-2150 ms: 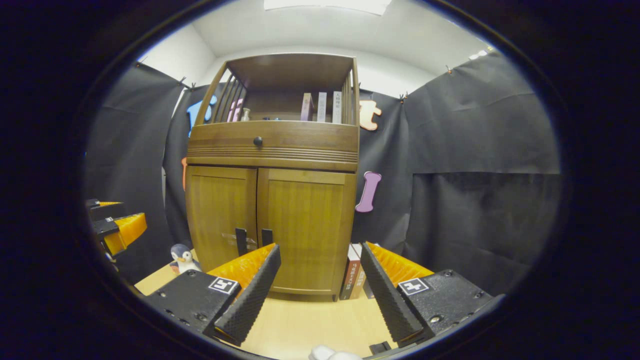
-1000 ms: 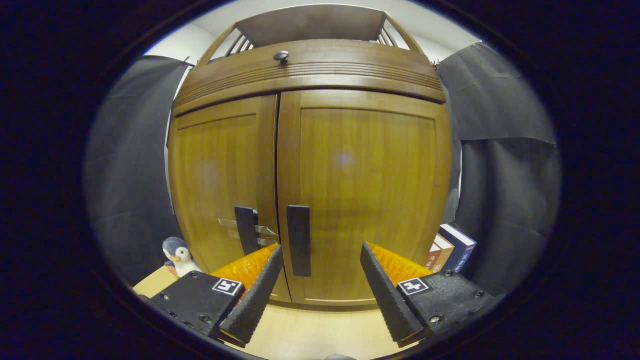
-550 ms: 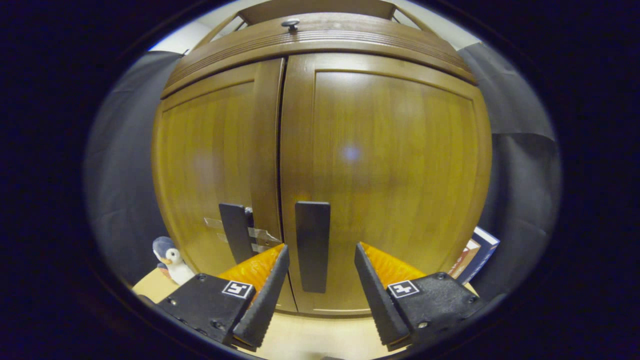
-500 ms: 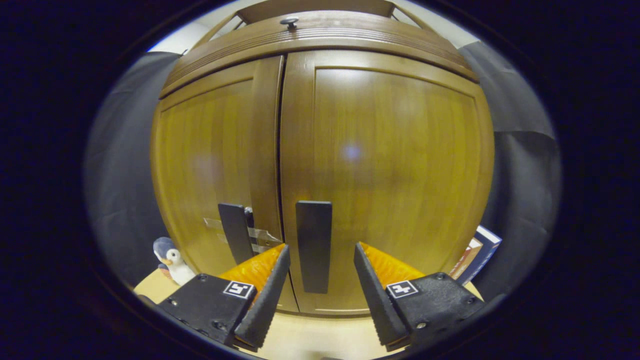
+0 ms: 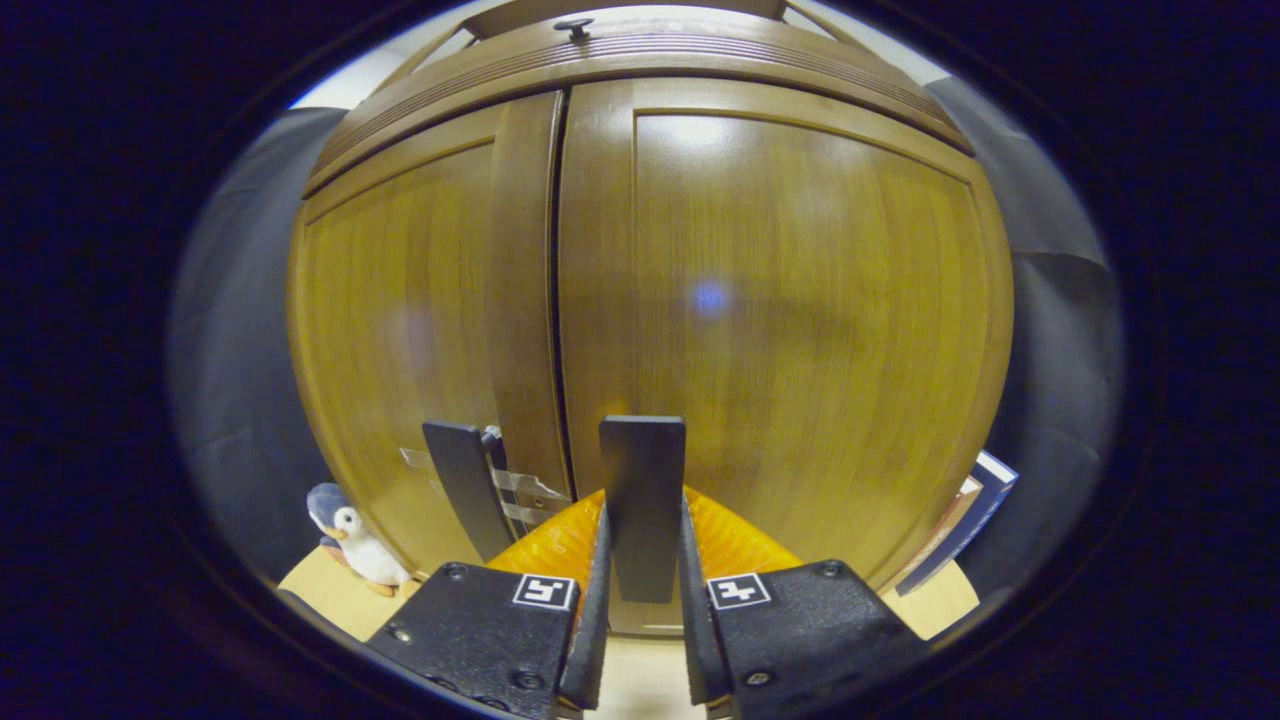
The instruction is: Open the right door of the double-door shoe cabinet with the right hand, and open the left door with the left hand.
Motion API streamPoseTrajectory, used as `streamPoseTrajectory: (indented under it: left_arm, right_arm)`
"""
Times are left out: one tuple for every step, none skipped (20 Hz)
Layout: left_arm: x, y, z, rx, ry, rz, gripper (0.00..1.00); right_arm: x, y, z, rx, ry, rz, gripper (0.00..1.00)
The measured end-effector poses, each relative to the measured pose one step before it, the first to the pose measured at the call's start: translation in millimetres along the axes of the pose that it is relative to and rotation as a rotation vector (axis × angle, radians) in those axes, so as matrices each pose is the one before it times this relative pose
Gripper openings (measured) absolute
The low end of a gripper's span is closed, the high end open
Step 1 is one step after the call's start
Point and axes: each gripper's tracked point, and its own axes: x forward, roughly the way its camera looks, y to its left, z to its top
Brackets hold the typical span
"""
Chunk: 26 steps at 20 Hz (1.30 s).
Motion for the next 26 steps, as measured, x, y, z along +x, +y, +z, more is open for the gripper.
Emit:
streamPoseTrajectory:
  left_arm:
    - [-1.41, -0.14, 0.73, -0.00313, -0.00169, -0.00287, 0.96]
    - [-0.85, -0.76, 0.63, -0.00107, -0.00173, -0.00194, 0.96]
    - [0.55, -1.04, 0.16, 0.00008, -0.00275, -0.00365, 0.96]
    - [-1.00, -0.57, 1.23, 0.00142, -0.00469, -0.00306, 0.96]
    - [0.13, -0.29, 0.77, 0.00355, -0.00598, -0.00404, 0.96]
    - [-1.03, 0.18, 0.69, 0.00441, -0.00436, -0.00254, 0.96]
    - [-0.98, 1.16, 0.96, 0.00155, -0.00688, -0.00282, 0.96]
    - [-0.96, 0.27, 1.53, -0.00088, -0.00595, -0.00353, 0.96]
    - [-0.65, -0.68, -0.20, -0.00133, -0.00330, -0.00390, 1.00]
    - [-1.03, 0.21, -0.33, -0.00106, -0.00149, -0.00436, 0.96]
    - [0.13, -1.14, -0.17, -0.00065, -0.00158, -0.00487, 0.96]
    - [-0.84, -1.97, -1.05, 0.00123, 0.00050, -0.00794, 0.96]
    - [-0.21, -1.68, 0.72, 0.00448, -0.00220, -0.00703, 0.96]
    - [-0.98, 0.30, 0.37, 0.00601, -0.00328, -0.00465, 0.96]
    - [-0.81, -0.11, -0.03, 0.00556, -0.00315, -0.00628, 0.96]
    - [-0.05, -1.54, 0.30, 0.00330, -0.00344, -0.00696, 0.96]
    - [-0.46, -0.76, 0.04, 0.00134, -0.00362, -0.00649, 0.96]
    - [-1.15, -2.07, 0.78, 0.00006, -0.00153, -0.00728, 0.96]
    - [-0.39, -1.13, -1.09, 0.00035, -0.00106, -0.00606, 0.96]
    - [-0.57, 0.24, 1.61, 0.00176, -0.00823, -0.00221, 0.96]
    - [1.16, 0.82, 1.39, 0.00578, -0.01058, 0.00084, 0.96]
    - [0.57, -0.50, -0.64, 0.00650, -0.00045, -0.00154, 0.96]
    - [-0.06, -0.70, -2.32, 0.00145, 0.00217, -0.00422, 0.96]
    - [-1.08, -1.72, -1.01, -0.00227, 0.00679, -0.00976, 0.96]
    - [-1.06, -2.29, -1.51, -0.00259, 0.00323, -0.00715, 0.96]
    - [-0.77, -1.77, -0.85, 0.00046, 0.00269, -0.00729, 0.96]
  right_arm:
    - [-1.17, 0.12, -0.54, -0.00460, 0.00336, 0.00076, 0.34]
    - [-2.22, -1.28, 0.20, -0.00500, 0.00107, -0.00187, 0.33]
    - [1.41, 0.03, -0.35, 0.00021, 0.00323, 0.00013, 0.31]
    - [-1.13, 0.42, -0.01, 0.00019, 0.00311, 0.00101, 0.30]
    - [-1.77, -0.18, -0.74, 0.00265, 0.00179, 0.00423, 0.29]
    - [-2.05, -0.21, -0.39, -0.00222, 0.00088, 0.00698, 0.29]
    - [-4.58, 0.50, -2.15, 0.00027, 0.00100, 0.00696, 0.29]
    - [-4.70, -0.47, -1.13, 0.00001, 0.00174, 0.00608, 0.29]
    - [-5.29, -0.20, -2.03, 0.00037, -0.00026, 0.00524, 0.29]
    - [-4.62, -0.33, -1.18, 0.00008, -0.00201, 0.00479, 0.29]
    - [-5.10, -0.73, -1.28, -0.00450, -0.00090, 0.00510, 0.29]
    - [-5.39, -0.66, -1.23, -0.00275, 0.00106, 0.00652, 0.29]
    - [-5.34, -0.79, -1.68, -0.00081, 0.00083, 0.00733, 0.29]
    - [-5.43, -0.19, -1.41, 0.00095, 0.00106, 0.00783, 0.29]
    - [-4.68, -1.01, -0.98, 0.00337, -0.00252, 0.00297, 0.29]
    - [-6.42, -1.50, -0.70, -0.00762, -0.00437, -0.00065, 0.29]
    - [-4.28, -1.90, -2.46, -0.01020, -0.00178, -0.00017, 0.29]
    - [-3.91, -1.13, -1.74, 0.00272, 0.00162, 0.00207, 0.29]
    - [-5.88, -0.52, -1.48, 0.00361, 0.00018, 0.00380, 0.29]
    - [-5.75, -1.29, -0.60, 0.00167, -0.00089, 0.00200, 0.29]
    - [-3.51, -1.74, -1.23, -0.00526, 0.00053, 0.00012, 0.29]
    - [-4.00, -2.65, -1.37, -0.00118, -0.00146, -0.00076, 0.29]
    - [-5.43, -1.10, -1.50, 0.00214, -0.00121, 0.00109, 0.29]
    - [-5.68, -1.88, -1.81, 0.00396, 0.00011, 0.00175, 0.29]
    - [-5.09, -2.28, -1.69, 0.00272, 0.00055, 0.00028, 0.29]
    - [-5.20, -3.07, -1.11, -0.00260, -0.00183, -0.00052, 0.29]
